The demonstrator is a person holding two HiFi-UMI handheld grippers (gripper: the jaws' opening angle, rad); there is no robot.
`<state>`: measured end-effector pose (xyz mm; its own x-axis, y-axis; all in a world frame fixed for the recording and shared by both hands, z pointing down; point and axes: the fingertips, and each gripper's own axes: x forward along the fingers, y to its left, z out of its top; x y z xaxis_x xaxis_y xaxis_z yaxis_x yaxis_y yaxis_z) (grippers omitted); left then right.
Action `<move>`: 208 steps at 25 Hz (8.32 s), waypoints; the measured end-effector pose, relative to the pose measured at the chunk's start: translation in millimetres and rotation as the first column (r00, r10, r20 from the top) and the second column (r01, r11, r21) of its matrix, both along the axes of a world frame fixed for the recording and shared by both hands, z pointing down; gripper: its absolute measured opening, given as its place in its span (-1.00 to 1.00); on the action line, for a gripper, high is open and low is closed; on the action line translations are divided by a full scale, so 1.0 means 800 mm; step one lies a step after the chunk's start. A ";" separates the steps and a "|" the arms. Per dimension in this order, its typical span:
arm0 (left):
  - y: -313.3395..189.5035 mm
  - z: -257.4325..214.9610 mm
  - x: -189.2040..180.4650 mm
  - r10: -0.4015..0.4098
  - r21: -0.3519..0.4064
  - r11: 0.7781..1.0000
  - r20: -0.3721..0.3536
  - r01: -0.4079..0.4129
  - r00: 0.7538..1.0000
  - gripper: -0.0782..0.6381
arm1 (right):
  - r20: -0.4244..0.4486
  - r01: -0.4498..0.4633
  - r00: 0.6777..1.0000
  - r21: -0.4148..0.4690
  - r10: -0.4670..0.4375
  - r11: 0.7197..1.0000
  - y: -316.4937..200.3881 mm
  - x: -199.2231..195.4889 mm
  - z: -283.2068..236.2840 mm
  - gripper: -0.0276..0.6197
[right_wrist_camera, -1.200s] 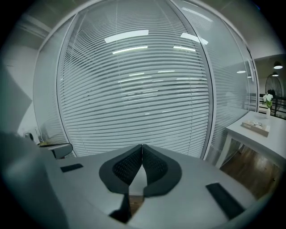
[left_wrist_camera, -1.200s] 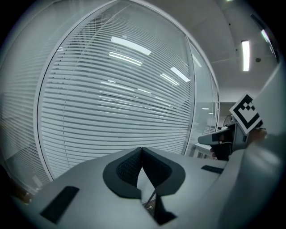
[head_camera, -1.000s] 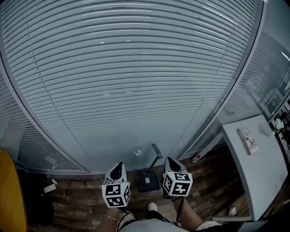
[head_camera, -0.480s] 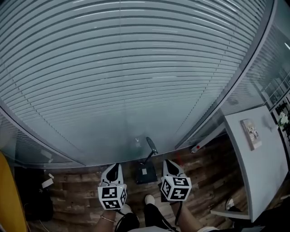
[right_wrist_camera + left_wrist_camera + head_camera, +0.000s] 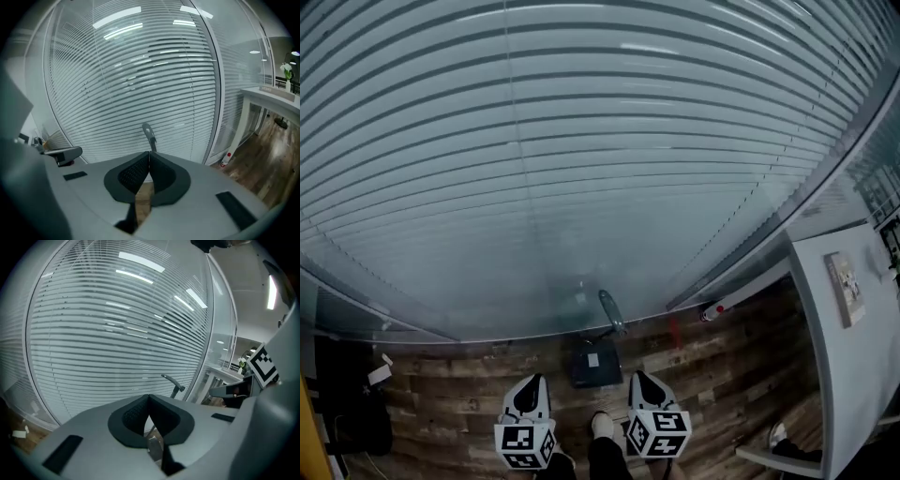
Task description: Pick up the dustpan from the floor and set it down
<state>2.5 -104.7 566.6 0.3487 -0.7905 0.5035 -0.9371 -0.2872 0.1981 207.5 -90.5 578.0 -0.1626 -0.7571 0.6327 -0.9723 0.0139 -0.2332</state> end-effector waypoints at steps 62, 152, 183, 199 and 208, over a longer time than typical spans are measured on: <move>0.035 0.131 -0.119 -0.227 -0.021 0.973 0.045 0.228 0.973 -0.73 | -0.081 0.044 0.996 0.095 -0.036 0.995 -0.129 -0.031 0.115 -0.23; -0.096 -0.383 -0.007 -0.098 0.421 0.902 -0.019 0.096 0.995 -0.73 | -0.214 0.158 0.975 0.492 -0.056 0.856 -0.111 0.025 -0.412 -0.61; -0.036 -0.354 -0.186 -0.241 0.410 0.886 0.003 0.219 0.971 -0.73 | -0.233 0.299 0.950 0.482 -0.209 0.824 -0.088 -0.177 -0.402 -0.61; -0.027 -0.360 -0.290 -0.125 0.414 0.902 -0.028 0.125 0.992 -0.73 | -0.217 0.206 0.970 0.497 -0.109 0.843 -0.058 -0.295 -0.405 -0.61; -0.013 -0.346 -0.299 -0.141 0.392 0.908 -0.046 0.148 0.989 -0.73 | -0.214 0.212 0.970 0.493 -0.119 0.843 -0.056 -0.317 -0.411 -0.61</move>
